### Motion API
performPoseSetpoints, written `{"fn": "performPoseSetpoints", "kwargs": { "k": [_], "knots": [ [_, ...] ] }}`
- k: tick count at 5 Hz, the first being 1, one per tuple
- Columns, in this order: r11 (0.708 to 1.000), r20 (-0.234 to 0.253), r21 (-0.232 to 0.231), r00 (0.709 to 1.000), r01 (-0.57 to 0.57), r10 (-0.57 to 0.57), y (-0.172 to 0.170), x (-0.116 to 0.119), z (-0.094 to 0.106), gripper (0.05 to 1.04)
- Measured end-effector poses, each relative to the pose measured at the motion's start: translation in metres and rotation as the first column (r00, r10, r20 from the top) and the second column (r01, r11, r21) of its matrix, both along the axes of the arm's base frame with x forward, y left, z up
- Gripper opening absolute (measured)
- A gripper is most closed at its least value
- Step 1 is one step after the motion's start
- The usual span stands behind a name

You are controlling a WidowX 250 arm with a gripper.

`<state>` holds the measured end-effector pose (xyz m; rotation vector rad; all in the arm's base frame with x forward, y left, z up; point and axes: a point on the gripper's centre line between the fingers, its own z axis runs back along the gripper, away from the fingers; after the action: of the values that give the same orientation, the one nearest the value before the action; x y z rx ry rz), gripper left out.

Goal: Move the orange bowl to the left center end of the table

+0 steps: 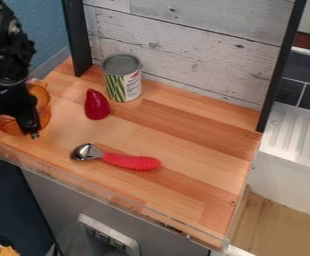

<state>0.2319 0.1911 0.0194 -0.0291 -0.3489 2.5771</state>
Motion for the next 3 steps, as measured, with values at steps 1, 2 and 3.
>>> {"fn": "performPoseSetpoints", "kwargs": {
  "k": [1,2,3],
  "knots": [
    [1.000,0.000,-0.007,1.000,-0.025,0.025,0.007,0.013,-0.004,0.078],
    [0.999,0.030,-0.036,0.999,-0.041,0.042,0.011,0.027,-0.007,0.078],
    [0.998,0.043,-0.047,0.999,-0.032,0.034,0.015,0.038,-0.010,0.078]
  ]
}}
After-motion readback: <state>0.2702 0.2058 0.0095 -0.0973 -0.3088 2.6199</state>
